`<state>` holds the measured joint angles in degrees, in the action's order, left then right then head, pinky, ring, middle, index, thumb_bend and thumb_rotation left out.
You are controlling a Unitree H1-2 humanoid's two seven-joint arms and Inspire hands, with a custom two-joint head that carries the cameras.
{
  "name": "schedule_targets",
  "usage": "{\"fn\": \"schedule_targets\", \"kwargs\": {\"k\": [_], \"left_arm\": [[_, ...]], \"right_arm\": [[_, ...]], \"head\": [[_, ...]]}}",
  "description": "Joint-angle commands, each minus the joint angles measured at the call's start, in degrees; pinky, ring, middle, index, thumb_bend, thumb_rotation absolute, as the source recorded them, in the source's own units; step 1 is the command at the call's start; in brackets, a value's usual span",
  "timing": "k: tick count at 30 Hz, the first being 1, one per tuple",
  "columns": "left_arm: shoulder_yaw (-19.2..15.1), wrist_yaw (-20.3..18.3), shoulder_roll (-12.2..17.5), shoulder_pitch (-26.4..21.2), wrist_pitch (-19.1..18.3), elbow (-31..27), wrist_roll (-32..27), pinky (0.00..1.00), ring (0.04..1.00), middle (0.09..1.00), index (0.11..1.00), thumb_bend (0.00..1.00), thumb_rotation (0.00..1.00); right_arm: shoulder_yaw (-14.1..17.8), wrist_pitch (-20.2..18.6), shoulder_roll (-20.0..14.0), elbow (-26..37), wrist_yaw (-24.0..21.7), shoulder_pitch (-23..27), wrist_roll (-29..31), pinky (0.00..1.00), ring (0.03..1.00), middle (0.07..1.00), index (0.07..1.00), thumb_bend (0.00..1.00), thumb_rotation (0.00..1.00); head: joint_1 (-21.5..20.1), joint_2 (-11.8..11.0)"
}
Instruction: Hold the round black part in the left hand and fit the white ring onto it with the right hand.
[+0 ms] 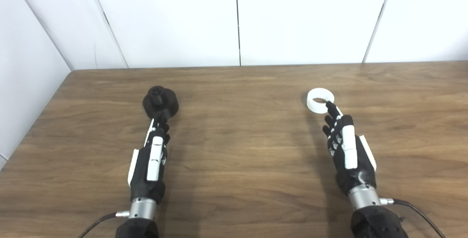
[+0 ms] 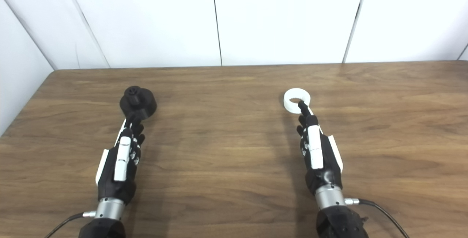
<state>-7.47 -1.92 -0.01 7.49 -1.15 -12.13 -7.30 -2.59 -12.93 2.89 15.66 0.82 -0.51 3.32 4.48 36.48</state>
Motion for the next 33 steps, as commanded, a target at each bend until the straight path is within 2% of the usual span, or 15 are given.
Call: {"fn": "schedule_targets", "kwargs": {"k": [1,9,13,17,20,22,24,26,29,33], "left_arm": [[0.0,-0.1,0.3,1.1,2.7,-1.4,-0.6,1.0,1.0,1.0,1.0,0.52,0.88],[-0.2,0.8,0.1,1.3,1.5,-2.1,0.1,1.0,1.0,1.0,1.0,0.55,0.86],[-0.4,0.8,0.4,1.3,0.8,-2.5,0.0,1.0,1.0,1.0,1.0,0.56,0.82],[-0.7,1.2,1.4,1.0,1.1,-2.9,1.3,1.0,1.0,1.0,1.0,0.53,0.82],[-1.8,2.3,1.9,0.2,1.4,-3.0,2.1,1.0,1.0,1.0,1.0,0.51,0.76],[-2.5,2.6,2.4,-0.2,-0.2,-3.6,2.3,1.0,1.0,1.0,1.0,0.57,0.7],[-3.1,2.3,4.1,-0.5,-2.1,-4.6,3.2,1.0,1.0,1.0,1.0,0.62,0.67],[-3.4,1.6,5.7,-0.9,-3.5,-5.2,3.8,1.0,1.0,1.0,1.0,0.6,0.64],[-3.7,1.0,10.0,-1.8,-4.7,-5.1,6.4,1.0,1.0,1.0,1.0,0.65,0.58],[-3.9,0.6,14.1,-3.6,-6.0,-4.0,7.4,0.99,1.0,1.0,0.991,0.74,0.39]], "right_arm": [[0.0,1.4,0.2,1.5,-0.6,1.0,0.4,1.0,1.0,1.0,0.947,0.66,1.0],[0.0,1.5,-0.1,1.4,-0.8,1.1,0.5,1.0,1.0,1.0,0.948,0.67,1.0],[0.0,1.2,-0.1,1.5,-0.7,1.2,0.3,1.0,1.0,1.0,0.944,0.67,1.0],[0.0,1.2,-0.2,1.6,-0.8,1.1,0.4,1.0,1.0,1.0,0.943,0.67,1.0],[-0.1,1.1,-0.1,1.6,-0.7,1.1,0.3,1.0,1.0,1.0,0.942,0.66,1.0],[-0.1,1.1,0.0,1.6,-0.8,1.1,0.4,1.0,1.0,1.0,0.942,0.66,1.0],[-0.2,1.5,-0.1,1.3,-0.9,1.2,0.4,1.0,1.0,1.0,0.944,0.66,1.0],[-0.3,1.9,-0.1,1.0,-1.0,1.2,0.4,1.0,1.0,1.0,0.947,0.65,1.0],[-0.4,2.0,-0.1,0.6,-1.1,1.3,0.2,1.0,1.0,1.0,0.948,0.66,1.0],[-0.6,2.6,-0.1,0.2,-1.1,1.5,-0.1,1.0,1.0,1.0,0.947,0.66,1.0]], "head": [[0.1,0.1],[0.3,0.1],[0.4,0.1],[0.8,0.1],[1.2,0.0],[1.3,-0.1],[1.4,-0.1],[1.6,-0.1],[2.2,-0.3],[2.4,-0.5]]}}
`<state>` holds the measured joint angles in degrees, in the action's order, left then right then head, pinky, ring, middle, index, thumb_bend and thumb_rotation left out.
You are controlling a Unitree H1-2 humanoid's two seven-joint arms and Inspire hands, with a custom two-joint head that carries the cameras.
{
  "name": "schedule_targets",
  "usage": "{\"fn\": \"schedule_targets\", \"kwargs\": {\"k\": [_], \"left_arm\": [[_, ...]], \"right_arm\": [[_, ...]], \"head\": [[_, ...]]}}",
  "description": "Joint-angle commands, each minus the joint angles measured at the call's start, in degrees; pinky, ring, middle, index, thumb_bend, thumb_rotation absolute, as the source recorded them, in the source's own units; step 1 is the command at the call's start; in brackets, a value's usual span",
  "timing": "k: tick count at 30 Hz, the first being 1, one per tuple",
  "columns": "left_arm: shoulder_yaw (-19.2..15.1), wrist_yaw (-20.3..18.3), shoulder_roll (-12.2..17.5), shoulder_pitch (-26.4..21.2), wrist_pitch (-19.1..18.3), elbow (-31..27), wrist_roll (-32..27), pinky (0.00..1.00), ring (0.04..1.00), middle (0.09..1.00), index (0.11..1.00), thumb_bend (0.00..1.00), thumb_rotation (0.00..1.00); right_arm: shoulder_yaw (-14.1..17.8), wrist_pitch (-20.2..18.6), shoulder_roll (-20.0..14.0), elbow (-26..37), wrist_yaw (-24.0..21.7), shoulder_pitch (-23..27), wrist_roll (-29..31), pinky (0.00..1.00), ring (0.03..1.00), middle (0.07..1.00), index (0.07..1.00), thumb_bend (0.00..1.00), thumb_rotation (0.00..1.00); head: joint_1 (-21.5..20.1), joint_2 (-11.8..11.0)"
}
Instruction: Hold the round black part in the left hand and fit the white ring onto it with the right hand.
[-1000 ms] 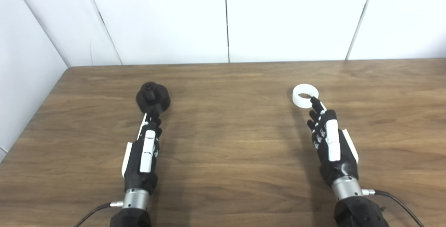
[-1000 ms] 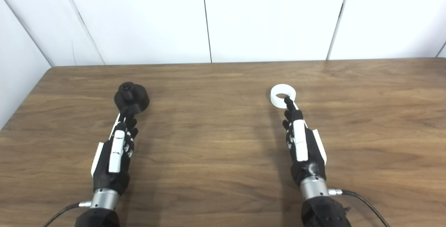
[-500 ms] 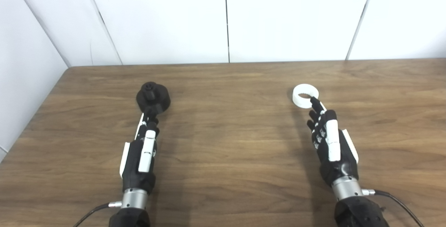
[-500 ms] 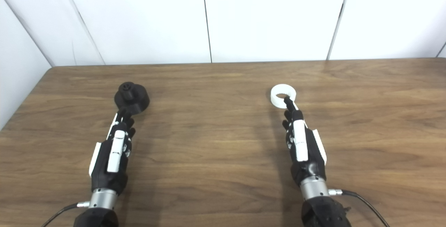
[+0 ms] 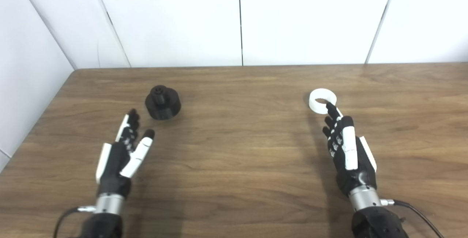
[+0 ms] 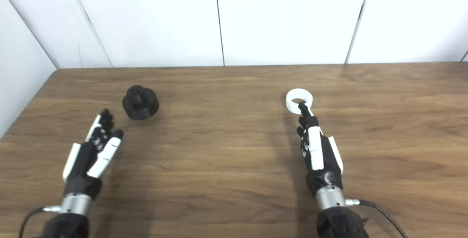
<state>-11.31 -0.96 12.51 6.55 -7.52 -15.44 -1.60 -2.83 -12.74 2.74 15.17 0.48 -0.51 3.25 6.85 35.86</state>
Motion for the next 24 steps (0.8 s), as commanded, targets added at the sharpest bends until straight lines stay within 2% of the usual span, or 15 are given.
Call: {"fn": "schedule_targets", "kwargs": {"k": [1,4,7,11,16,24], "left_arm": [[0.1,-0.2,2.3,-3.0,0.2,-0.4,2.4,0.98,1.0,1.0,0.986,0.76,0.37],[0.9,1.2,5.8,-5.3,-1.4,1.2,9.3,0.92,0.969,0.981,0.951,0.88,0.29],[2.3,1.3,9.0,-7.1,-4.4,1.9,16.1,0.92,0.96,0.974,0.947,0.92,0.27],[5.2,0.5,13.6,-10.0,-5.2,5.2,23.6,0.95,0.985,0.982,0.929,0.93,0.22],[7.7,0.2,17.0,-13.1,-3.3,11.2,26.8,0.93,1.0,0.981,0.913,0.96,0.18],[11.1,0.4,19.9,-18.5,-1.3,16.8,31.2,0.93,1.0,0.963,0.896,0.98,0.23]], "right_arm": [[-0.4,2.5,0.1,0.6,-0.8,1.5,0.0,1.0,1.0,1.0,0.948,0.66,1.0],[-0.2,2.3,0.5,0.6,-0.6,1.4,0.4,1.0,1.0,1.0,0.947,0.66,1.0],[-0.2,3.0,0.6,0.2,-0.6,1.4,0.6,1.0,1.0,1.0,0.945,0.65,1.0],[-0.3,4.3,0.8,-0.9,-0.4,1.4,0.2,1.0,0.998,0.997,0.941,0.64,1.0],[-0.5,4.9,0.9,-1.7,-0.2,1.4,-0.3,1.0,0.984,0.986,0.939,0.65,1.0],[-0.5,5.2,1.2,-2.2,-0.1,1.5,-0.2,1.0,0.985,0.981,0.938,0.65,1.0]], "head": [[0.1,0.0],[0.2,-0.2],[0.2,-0.7],[0.2,-1.4],[-0.1,-1.5],[-0.3,-1.9]]}}
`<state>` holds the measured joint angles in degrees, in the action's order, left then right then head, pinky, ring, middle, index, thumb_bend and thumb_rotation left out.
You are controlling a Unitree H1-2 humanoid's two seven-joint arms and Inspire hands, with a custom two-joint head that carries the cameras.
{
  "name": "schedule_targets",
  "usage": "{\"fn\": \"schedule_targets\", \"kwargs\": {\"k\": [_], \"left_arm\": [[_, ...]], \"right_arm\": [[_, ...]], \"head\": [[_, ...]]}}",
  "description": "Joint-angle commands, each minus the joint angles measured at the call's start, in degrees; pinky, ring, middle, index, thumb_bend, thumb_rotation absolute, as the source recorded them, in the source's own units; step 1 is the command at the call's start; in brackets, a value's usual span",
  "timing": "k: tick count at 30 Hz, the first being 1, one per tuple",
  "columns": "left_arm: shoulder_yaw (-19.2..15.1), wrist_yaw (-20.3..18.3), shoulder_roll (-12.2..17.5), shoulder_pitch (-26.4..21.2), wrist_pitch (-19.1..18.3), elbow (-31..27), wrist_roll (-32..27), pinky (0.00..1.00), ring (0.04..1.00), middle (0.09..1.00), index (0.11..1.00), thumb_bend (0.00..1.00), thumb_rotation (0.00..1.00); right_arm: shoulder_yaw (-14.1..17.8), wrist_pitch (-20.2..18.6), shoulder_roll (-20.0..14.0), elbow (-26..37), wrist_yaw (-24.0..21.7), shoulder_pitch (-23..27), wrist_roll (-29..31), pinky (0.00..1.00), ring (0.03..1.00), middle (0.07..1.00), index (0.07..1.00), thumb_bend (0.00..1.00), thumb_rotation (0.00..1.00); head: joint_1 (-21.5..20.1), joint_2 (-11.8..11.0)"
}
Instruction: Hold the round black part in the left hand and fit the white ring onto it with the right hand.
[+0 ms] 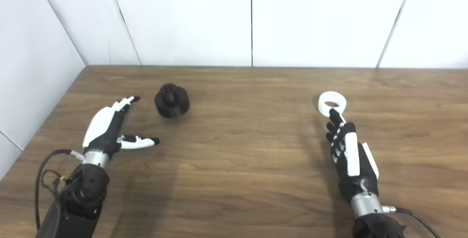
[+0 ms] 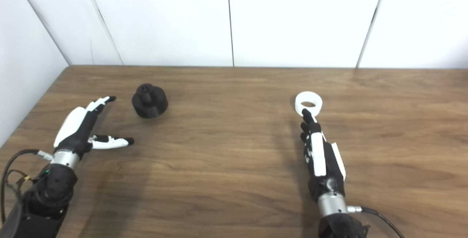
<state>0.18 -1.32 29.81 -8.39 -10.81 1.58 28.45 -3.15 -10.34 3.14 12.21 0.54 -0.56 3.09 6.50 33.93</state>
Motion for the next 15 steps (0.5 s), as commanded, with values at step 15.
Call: {"fn": "schedule_targets", "kwargs": {"k": [15], "left_arm": [[1.3,-2.3,4.5,-10.2,1.9,5.7,1.3,0.94,1.0,0.958,0.866,0.97,0.24]], "right_arm": [[-0.6,2.8,1.5,0.8,0.6,1.2,-1.1,1.0,0.974,0.976,0.939,0.64,1.0]], "head": [[-0.3,-0.3]]}}
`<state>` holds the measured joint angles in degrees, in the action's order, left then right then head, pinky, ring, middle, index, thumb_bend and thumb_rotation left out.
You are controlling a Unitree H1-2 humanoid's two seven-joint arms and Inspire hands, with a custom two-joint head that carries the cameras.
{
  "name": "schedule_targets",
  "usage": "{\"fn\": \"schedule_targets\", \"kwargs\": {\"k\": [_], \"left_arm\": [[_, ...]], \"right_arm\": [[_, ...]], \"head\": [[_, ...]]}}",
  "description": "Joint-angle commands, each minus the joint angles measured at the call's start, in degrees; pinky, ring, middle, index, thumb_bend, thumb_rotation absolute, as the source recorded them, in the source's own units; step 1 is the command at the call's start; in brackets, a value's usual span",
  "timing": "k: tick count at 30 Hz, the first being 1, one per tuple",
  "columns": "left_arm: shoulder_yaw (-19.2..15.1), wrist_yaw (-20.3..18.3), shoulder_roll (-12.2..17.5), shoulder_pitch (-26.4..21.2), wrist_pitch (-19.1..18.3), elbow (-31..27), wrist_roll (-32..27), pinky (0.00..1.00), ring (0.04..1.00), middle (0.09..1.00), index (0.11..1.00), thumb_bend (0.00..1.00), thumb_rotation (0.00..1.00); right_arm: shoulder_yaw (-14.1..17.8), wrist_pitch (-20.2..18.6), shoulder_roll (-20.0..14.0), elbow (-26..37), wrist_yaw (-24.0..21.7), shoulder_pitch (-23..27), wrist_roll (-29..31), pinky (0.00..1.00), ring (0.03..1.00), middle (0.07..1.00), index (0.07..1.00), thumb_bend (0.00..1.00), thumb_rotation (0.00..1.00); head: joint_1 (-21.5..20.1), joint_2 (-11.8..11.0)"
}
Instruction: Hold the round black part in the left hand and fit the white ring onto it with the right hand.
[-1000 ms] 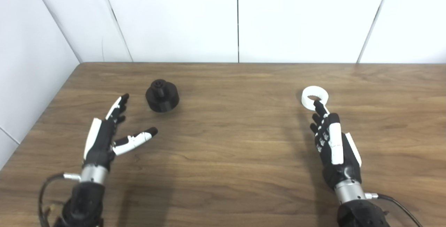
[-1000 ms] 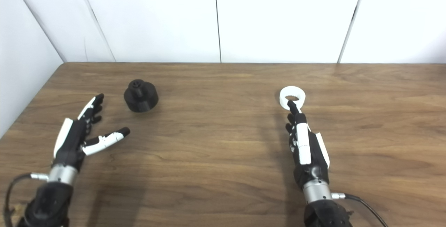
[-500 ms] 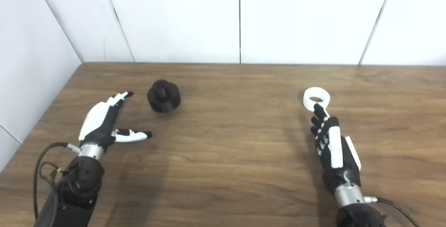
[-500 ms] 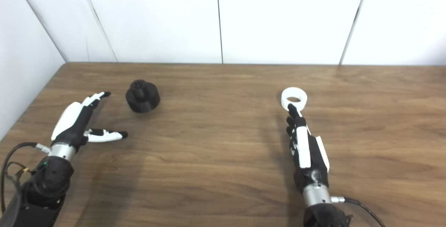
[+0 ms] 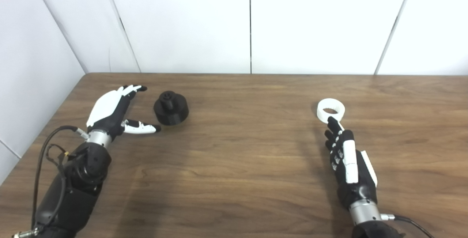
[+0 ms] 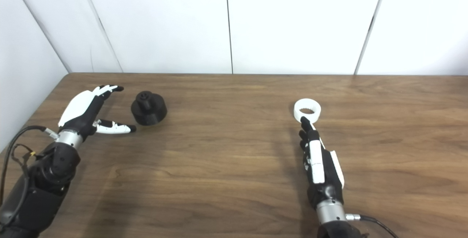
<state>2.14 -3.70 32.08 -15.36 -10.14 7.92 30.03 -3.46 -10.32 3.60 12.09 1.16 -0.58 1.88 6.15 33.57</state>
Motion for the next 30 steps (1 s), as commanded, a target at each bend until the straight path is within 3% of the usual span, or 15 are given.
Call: {"fn": "schedule_targets", "kwargs": {"k": [1,10,23,30], "left_arm": [[-0.7,-0.1,2.3,-3.4,1.2,-0.6,-0.4,0.94,1.0,0.961,0.868,0.97,0.24],[0.6,-4.1,3.6,-6.1,-1.7,1.1,0.7,0.93,1.0,0.967,0.874,0.97,0.3],[2.7,-9.3,5.1,-11.3,-4.1,6.5,-0.1,0.94,1.0,0.971,0.863,0.95,0.3],[3.8,-12.5,5.3,-12.8,-6.7,6.4,-0.3,0.93,1.0,0.982,0.871,0.96,0.31]], "right_arm": [[-0.2,2.8,1.2,0.9,0.0,1.1,0.2,1.0,0.973,0.976,0.937,0.64,1.0],[-0.4,3.3,1.6,0.7,0.2,0.8,0.0,1.0,0.967,0.97,0.931,0.65,1.0],[-0.3,3.7,1.5,0.6,0.0,0.5,0.1,1.0,0.973,0.971,0.938,0.67,1.0],[-0.4,3.5,1.7,0.9,0.1,0.3,0.1,1.0,0.976,0.977,0.941,0.66,1.0]], "head": [[0.0,0.0],[-0.3,0.0],[-0.3,-0.1],[-0.3,0.0]]}}
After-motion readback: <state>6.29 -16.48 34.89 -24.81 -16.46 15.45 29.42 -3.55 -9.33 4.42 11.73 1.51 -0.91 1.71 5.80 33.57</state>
